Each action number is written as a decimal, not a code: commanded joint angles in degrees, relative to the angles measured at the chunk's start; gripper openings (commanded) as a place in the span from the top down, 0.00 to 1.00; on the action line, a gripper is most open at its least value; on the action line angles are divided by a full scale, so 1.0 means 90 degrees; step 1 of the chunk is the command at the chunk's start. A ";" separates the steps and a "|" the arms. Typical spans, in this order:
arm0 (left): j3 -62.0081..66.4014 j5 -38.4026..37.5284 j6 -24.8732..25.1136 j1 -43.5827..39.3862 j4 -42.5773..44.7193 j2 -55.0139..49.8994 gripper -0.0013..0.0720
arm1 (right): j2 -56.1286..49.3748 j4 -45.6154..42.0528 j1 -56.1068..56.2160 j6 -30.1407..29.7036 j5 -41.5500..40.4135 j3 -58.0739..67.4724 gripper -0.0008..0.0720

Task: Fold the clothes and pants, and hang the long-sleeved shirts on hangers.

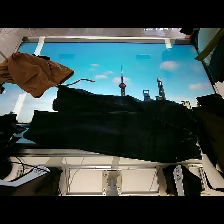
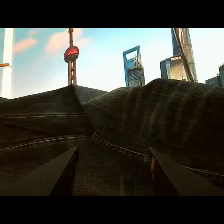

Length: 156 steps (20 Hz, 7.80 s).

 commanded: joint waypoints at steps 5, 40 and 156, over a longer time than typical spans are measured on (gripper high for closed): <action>-0.0075 -0.0129 0.1316 0.0090 -0.0794 -0.0746 0.59 | -0.0002 0.0019 0.0005 0.0022 0.0046 -0.0049 0.33; 0.2914 0.1115 -0.4813 -0.5421 0.0248 -0.1530 0.33 | -0.1399 -0.0165 0.0005 -0.0872 -0.1292 -0.0073 0.33; 0.4925 0.0359 -0.0920 -0.3541 0.1134 -0.3687 0.34 | -0.1756 0.3563 -0.0075 -0.1921 -0.0901 -0.2698 0.51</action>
